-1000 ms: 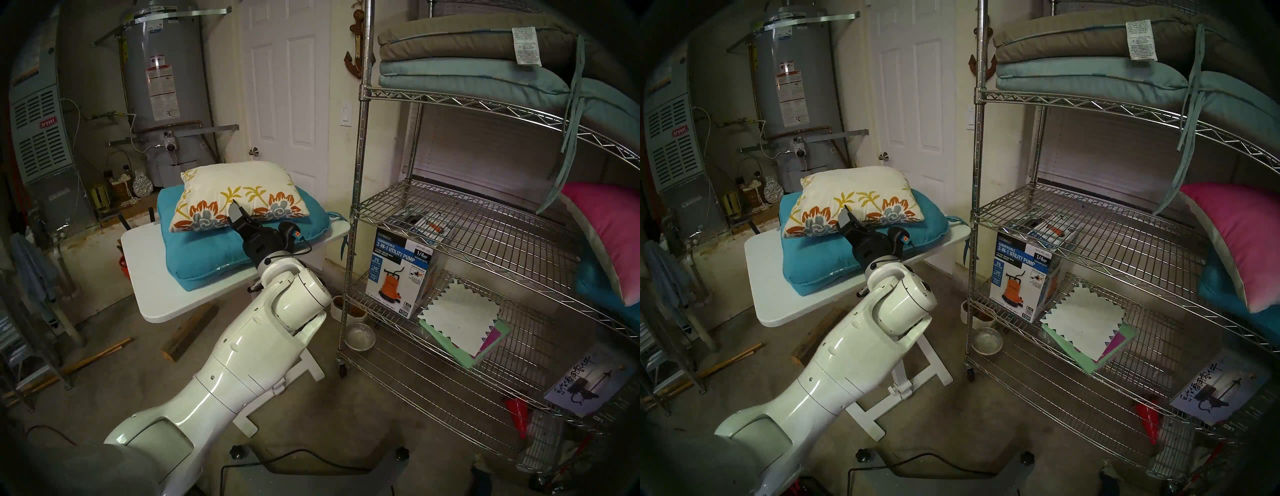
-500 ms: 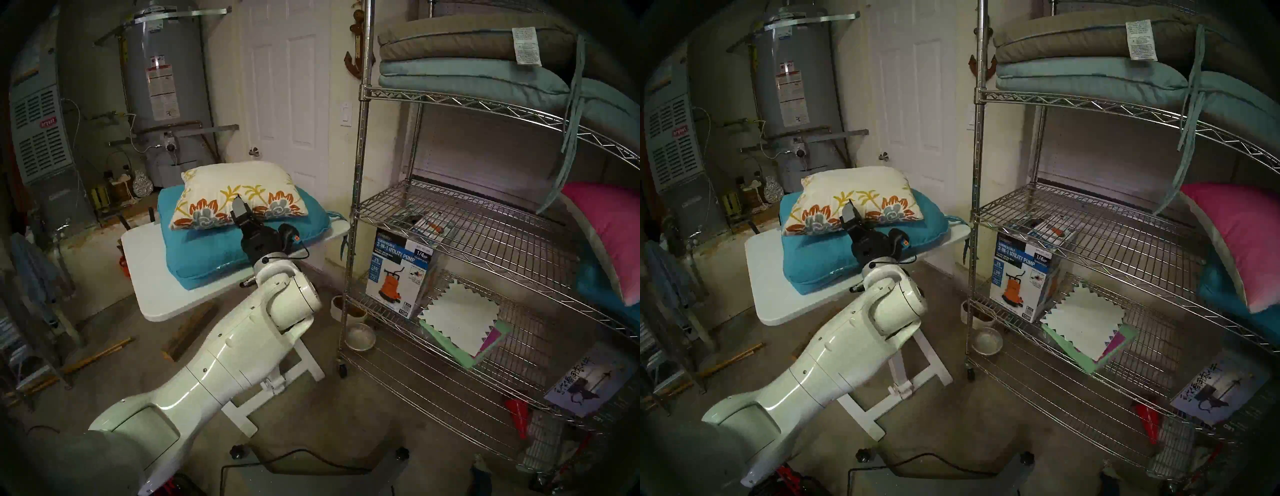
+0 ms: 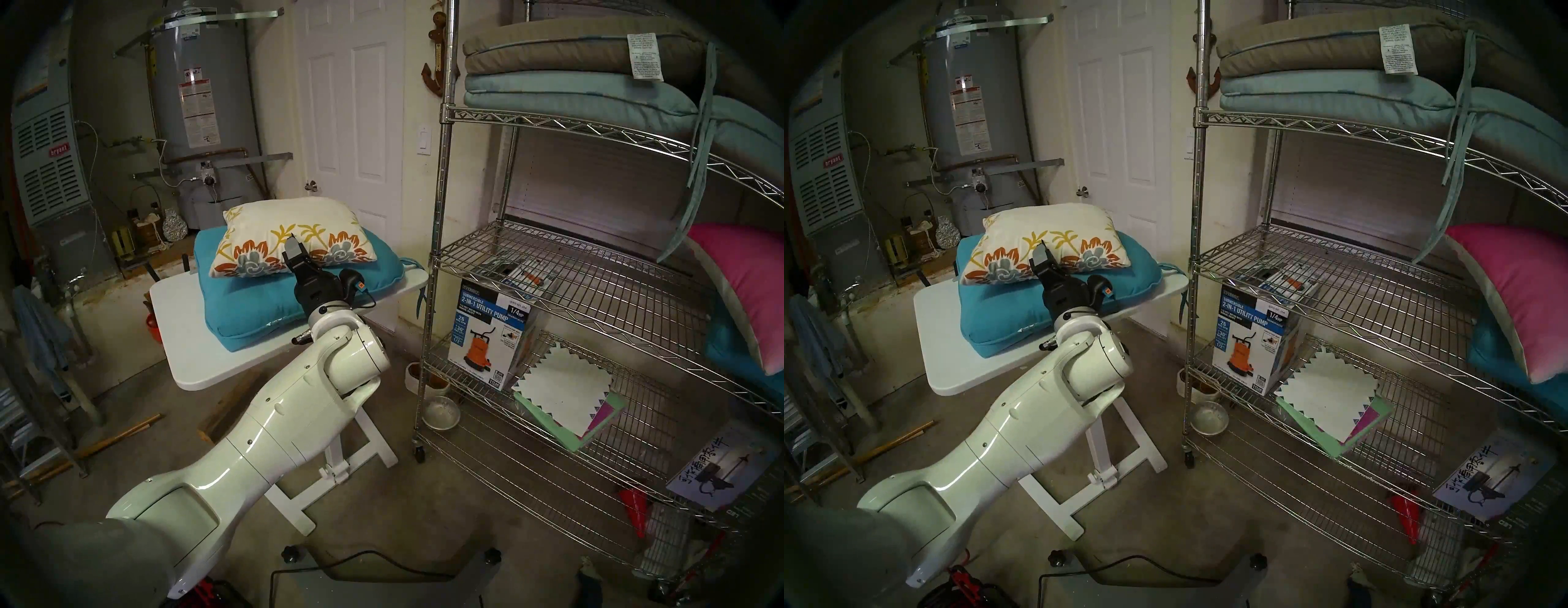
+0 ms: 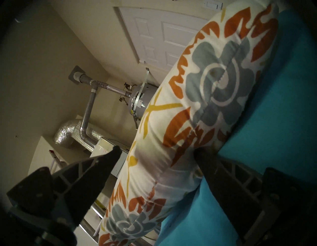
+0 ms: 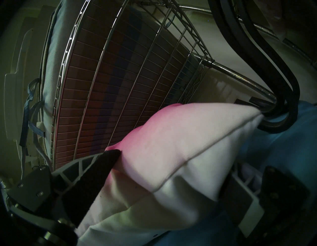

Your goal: Put cushion on the shelf

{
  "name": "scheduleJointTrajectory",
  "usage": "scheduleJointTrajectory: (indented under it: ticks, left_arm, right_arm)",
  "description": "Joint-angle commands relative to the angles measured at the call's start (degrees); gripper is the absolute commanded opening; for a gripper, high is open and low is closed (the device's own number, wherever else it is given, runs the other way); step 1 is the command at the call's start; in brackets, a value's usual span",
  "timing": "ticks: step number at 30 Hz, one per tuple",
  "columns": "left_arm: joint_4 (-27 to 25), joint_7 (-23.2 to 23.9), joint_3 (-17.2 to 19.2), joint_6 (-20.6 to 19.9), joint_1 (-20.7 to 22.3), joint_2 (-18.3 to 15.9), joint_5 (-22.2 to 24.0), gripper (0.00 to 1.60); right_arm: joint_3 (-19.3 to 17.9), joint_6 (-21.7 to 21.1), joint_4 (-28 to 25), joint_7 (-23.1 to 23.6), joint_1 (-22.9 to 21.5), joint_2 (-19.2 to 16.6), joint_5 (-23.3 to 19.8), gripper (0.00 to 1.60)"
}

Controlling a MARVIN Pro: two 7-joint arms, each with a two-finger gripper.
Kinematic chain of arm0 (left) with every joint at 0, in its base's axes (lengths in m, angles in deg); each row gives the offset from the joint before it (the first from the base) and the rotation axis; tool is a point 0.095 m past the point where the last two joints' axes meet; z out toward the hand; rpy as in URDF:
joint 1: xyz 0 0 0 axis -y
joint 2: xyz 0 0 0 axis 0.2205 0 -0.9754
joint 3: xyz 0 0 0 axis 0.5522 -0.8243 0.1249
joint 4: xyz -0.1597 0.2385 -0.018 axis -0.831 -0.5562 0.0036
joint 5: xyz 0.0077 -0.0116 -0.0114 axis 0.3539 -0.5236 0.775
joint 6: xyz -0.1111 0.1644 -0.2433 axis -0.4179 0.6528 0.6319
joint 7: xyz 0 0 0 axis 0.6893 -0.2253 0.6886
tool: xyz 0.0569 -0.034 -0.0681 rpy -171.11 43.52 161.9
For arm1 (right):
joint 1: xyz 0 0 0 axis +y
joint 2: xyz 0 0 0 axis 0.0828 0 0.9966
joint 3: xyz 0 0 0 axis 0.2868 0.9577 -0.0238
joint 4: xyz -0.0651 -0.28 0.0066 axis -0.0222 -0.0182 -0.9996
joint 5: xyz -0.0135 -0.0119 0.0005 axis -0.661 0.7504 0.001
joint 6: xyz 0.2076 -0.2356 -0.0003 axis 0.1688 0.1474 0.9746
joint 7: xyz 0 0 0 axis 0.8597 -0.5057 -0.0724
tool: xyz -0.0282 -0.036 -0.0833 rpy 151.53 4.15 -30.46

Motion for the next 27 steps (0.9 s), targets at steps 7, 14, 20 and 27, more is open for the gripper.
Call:
scheduleJointTrajectory:
  ticks: [7, 14, 20, 27]
  left_arm:
    - [0.2, 1.1, 6.4, 0.1, 2.8, 2.5, 4.1, 1.60]
    - [1.0, 1.9, 7.1, 1.2, 2.0, 3.9, 5.8, 0.00]
    - [1.7, 0.6, 5.4, 2.4, 1.8, 4.7, 4.9, 0.00]
    - [1.0, -1.8, 1.6, 3.6, 1.8, 6.8, 3.3, 0.00]
  right_arm:
    - [0.2, -0.3, 0.7, -0.1, 0.5, 1.3, 0.0, 1.60]
    - [0.2, -0.3, 0.7, -0.1, 0.6, 1.3, 0.0, 1.60]
    - [0.2, -0.3, 0.7, -0.1, 0.6, 1.3, 0.0, 1.60]
    - [0.2, -0.3, 0.7, -0.1, 0.6, 1.2, 0.0, 1.60]
